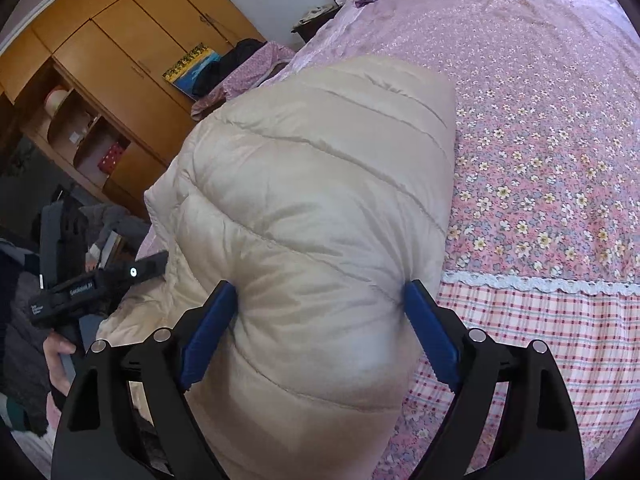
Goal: Fold large clothes
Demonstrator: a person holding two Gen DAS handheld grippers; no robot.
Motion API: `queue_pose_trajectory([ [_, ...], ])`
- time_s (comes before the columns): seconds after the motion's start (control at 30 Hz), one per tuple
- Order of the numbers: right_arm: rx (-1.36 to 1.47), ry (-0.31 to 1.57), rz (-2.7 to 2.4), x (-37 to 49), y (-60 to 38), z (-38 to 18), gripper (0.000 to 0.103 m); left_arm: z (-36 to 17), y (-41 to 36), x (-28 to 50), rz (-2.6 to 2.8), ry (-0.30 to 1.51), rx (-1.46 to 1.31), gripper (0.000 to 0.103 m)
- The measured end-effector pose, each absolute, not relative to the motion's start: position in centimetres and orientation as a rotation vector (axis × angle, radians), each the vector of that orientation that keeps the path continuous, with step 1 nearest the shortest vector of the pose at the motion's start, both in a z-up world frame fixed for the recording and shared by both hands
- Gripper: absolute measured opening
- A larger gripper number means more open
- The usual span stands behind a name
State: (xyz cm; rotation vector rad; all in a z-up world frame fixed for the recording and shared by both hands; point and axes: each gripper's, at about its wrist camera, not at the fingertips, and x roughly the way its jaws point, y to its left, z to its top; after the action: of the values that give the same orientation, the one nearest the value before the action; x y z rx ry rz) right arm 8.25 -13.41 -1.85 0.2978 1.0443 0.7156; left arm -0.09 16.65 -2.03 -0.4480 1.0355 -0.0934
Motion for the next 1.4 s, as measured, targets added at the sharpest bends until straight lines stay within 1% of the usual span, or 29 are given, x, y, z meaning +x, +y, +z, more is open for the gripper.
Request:
queue_pose_trajectory([
  [0.07, 0.329, 1.066, 0.725, 7.9, -14.5, -1.8, 0.087, -2.2, 16.4, -0.3, -0.107, 1.053, -0.472, 0.079],
  [0.13, 0.359, 1.101, 0.742, 7.7, -15.5, -2.2, 0.094, -2.4, 16.0, -0.7, -0.112, 1.055, -0.474, 0.079],
  [0.23, 0.376, 1.148, 0.762, 7.8, -16.1, -3.0, 0.097, -2.9, 15.5, -0.7, -0.115, 1.05, -0.472, 0.079],
  [0.43, 0.503, 1.239, 0.855, 9.5, -15.8, -5.5, 0.097, -4.1, 15.4, -0.2, -0.131, 1.062, -0.534, 0.079],
  [0.7, 0.524, 1.262, 0.94, 11.0, -14.4, -6.1, 0.098, -5.2, 15.4, 0.1, -0.141, 1.073, -0.571, 0.079],
  [0.77, 0.529, 1.258, 0.954, 11.2, -14.1, -5.8, 0.098, -5.5, 15.6, -0.2, -0.177, 1.066, -0.611, 0.075],
  [0.8, 0.531, 1.248, 0.962, 11.2, -13.9, -5.5, 0.096, -5.7, 15.8, -0.5, -0.191, 1.062, -0.631, 0.072],
  [0.83, 0.533, 1.236, 0.965, 11.0, -13.7, -5.2, 0.092, -5.8, 15.9, -0.6, -0.213, 1.055, -0.665, 0.068],
  [0.87, 0.538, 1.218, 0.968, 11.0, -13.5, -4.9, 0.09, -5.9, 16.0, -0.6, -0.225, 1.05, -0.679, 0.066],
  [0.93, 0.546, 1.189, 0.969, 11.1, -14.0, -4.7, 0.079, -6.0, 16.1, -0.8, -0.247, 1.034, -0.706, 0.06],
  [1.03, 0.567, 1.155, 0.974, 11.1, -14.5, -4.0, 0.069, -6.0, 16.0, -1.1, -0.277, 1.009, -0.737, 0.055],
  [1.1, 0.575, 1.136, 0.974, 11.1, -14.7, -3.5, 0.066, -5.8, 15.8, -1.2, -0.288, 1.001, -0.741, 0.053],
  [1.23, 0.593, 1.083, 0.995, 11.0, -16.4, -3.0, 0.059, -5.3, 15.6, -0.6, -0.338, 0.978, -0.766, 0.046],
  [1.3, 0.597, 1.04, 0.998, 11.0, -17.4, -2.0, 0.058, -5.1, 15.4, 0.0, -0.388, 0.964, -0.812, 0.042],
  [1.4, 0.584, 0.996, 0.973, 11.0, -19.1, -0.9, 0.058, -4.9, 14.4, 1.1, -0.439, 0.954, -0.835, 0.042],
])
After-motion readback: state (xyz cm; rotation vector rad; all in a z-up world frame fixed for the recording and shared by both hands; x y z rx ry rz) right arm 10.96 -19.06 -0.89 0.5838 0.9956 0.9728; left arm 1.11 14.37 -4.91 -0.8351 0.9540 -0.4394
